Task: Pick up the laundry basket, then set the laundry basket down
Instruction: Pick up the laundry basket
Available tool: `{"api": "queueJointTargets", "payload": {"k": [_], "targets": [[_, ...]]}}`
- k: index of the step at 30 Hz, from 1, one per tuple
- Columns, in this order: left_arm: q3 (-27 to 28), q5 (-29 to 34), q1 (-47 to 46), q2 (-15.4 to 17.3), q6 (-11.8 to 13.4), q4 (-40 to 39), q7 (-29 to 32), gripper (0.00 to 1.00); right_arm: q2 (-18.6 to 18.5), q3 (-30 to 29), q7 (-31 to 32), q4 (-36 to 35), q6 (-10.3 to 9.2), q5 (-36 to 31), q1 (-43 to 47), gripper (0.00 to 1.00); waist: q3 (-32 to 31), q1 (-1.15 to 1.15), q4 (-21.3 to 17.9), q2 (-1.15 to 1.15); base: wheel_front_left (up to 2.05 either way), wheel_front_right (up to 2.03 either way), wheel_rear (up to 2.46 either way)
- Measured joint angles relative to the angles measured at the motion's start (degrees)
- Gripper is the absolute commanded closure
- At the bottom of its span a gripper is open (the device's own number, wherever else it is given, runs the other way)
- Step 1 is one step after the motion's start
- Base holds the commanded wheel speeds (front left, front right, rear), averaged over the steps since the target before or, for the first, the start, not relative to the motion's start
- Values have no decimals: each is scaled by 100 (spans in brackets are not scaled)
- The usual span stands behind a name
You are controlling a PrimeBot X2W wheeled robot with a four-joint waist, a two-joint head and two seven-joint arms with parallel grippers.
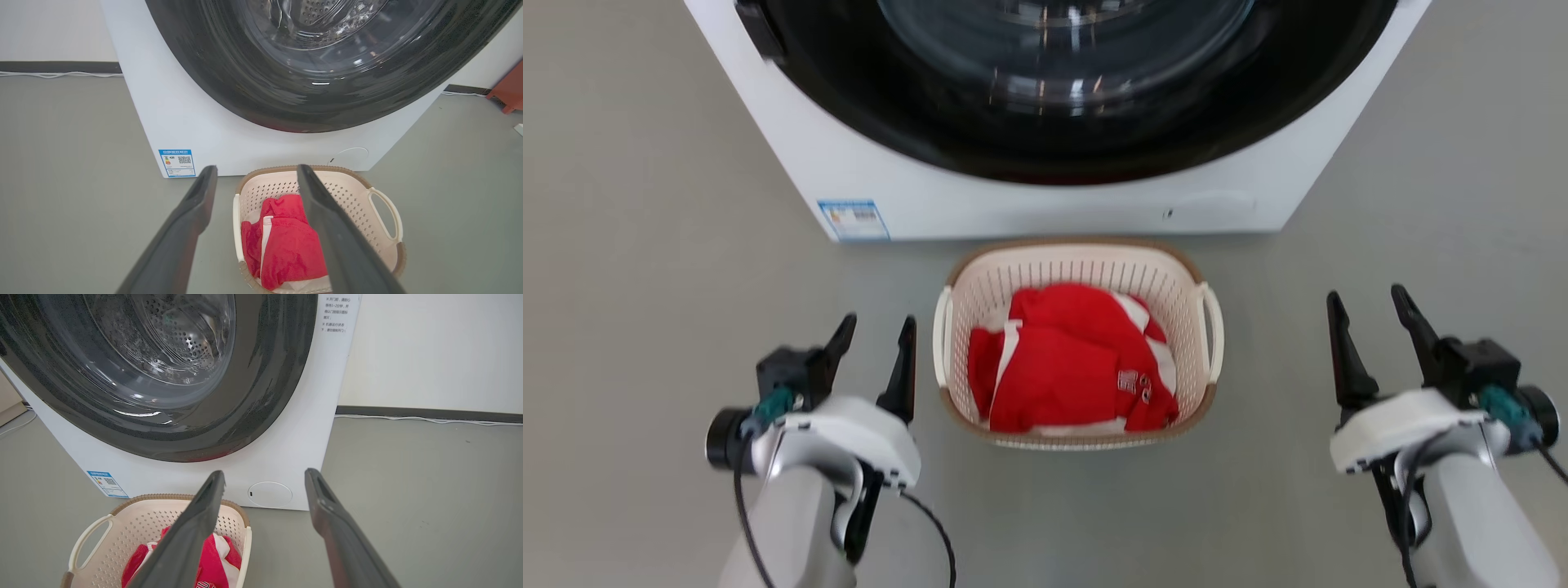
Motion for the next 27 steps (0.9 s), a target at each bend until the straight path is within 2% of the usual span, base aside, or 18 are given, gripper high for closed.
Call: {"api": "queueJointTargets", "payload": {"k": [8, 14, 20, 27], "targets": [[-428, -31, -1149, -13, 1, 1222, 0, 0, -82, 111, -7, 1394, 0, 1, -1189, 0, 897, 0, 41, 0, 0, 0, 0], [-768, -177, -1952, -33, 10, 1992, 0, 0, -62, 448, -7, 2442, 0, 32, -2015, 0, 1549, 0, 34, 0, 0, 0, 0], [-975, -316, -2497, -40, 36, 2437, 0, 0, -44, 597, -7, 3036, 0, 37, -2579, 0, 2024, 0, 10, 0, 0, 0, 0], [-1121, -427, -3000, -49, 151, 2937, 0, 0, 24, 610, -7, 3279, 0, 62, -2950, 0, 2513, 0, -10, 0, 0, 0, 0]]}}
